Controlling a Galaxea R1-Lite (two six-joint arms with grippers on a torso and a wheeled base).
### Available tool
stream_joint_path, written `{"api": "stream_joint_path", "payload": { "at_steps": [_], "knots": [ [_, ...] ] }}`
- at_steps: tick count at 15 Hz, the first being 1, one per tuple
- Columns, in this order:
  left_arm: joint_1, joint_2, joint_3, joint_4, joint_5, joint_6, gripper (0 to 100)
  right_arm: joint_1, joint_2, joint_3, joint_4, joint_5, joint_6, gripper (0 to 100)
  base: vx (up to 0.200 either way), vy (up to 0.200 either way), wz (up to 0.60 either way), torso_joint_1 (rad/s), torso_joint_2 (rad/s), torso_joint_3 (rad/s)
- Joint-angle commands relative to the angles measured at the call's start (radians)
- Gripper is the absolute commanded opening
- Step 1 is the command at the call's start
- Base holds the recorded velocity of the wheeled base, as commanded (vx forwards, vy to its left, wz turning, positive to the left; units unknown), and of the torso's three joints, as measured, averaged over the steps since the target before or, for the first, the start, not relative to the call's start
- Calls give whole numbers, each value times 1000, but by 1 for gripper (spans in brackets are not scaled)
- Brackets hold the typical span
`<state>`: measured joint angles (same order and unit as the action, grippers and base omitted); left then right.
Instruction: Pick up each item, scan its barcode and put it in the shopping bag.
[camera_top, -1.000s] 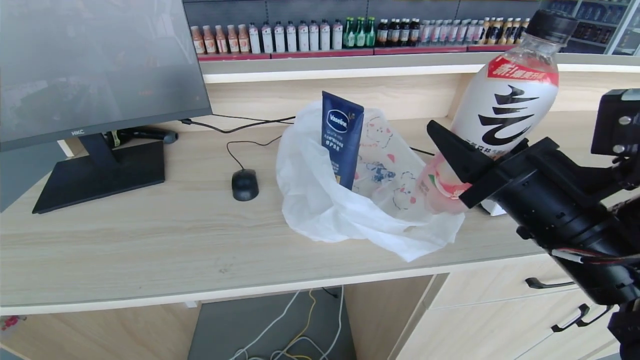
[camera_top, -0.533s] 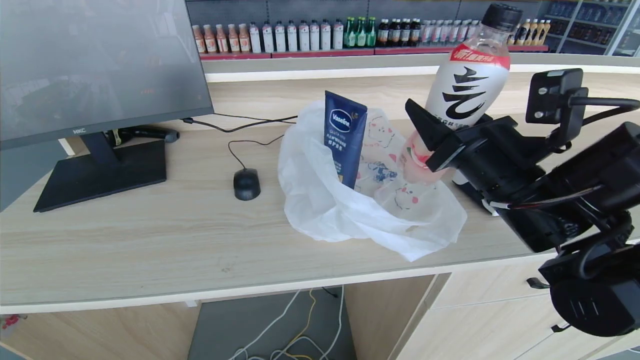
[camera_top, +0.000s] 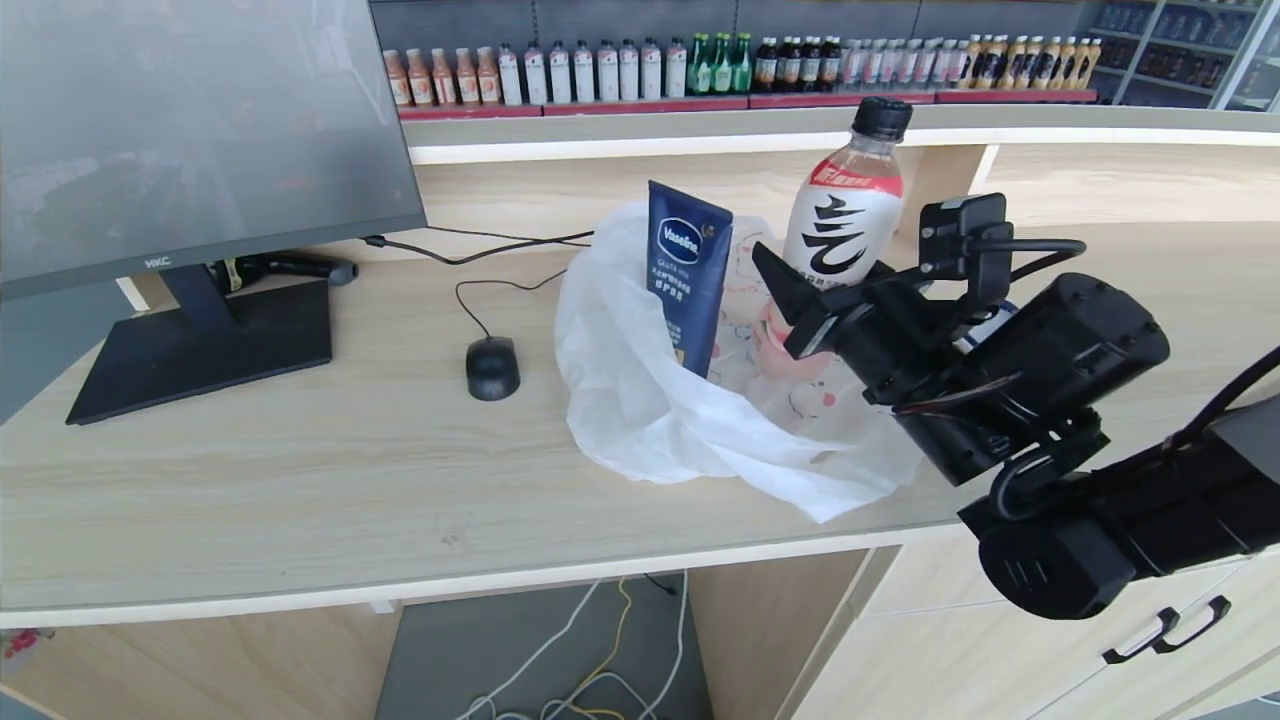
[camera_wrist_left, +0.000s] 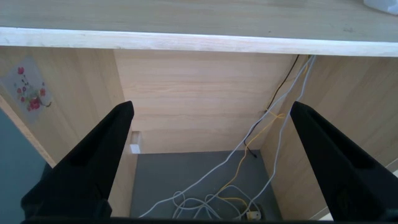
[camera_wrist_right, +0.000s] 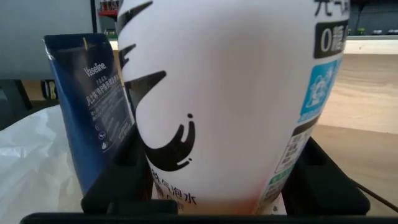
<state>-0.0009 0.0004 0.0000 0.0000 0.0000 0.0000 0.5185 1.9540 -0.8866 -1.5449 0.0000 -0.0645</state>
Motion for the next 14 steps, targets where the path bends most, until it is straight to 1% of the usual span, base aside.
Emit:
{"api": "stream_joint_path", "payload": {
  "at_steps": [1,9,14],
  "knots": [
    [1,0,0,0,0,0,100,-3,55,-18,0,0,0,0,0,0,0,0,0,0],
    [-1,0,0,0,0,0,100,-35,97,-9,-6,2,0,0,0,0,0,0,0,0],
    [-1,0,0,0,0,0,100,-32,123,8,-12,0,2,0,0,0,0,0,0,0]
  ]
}}
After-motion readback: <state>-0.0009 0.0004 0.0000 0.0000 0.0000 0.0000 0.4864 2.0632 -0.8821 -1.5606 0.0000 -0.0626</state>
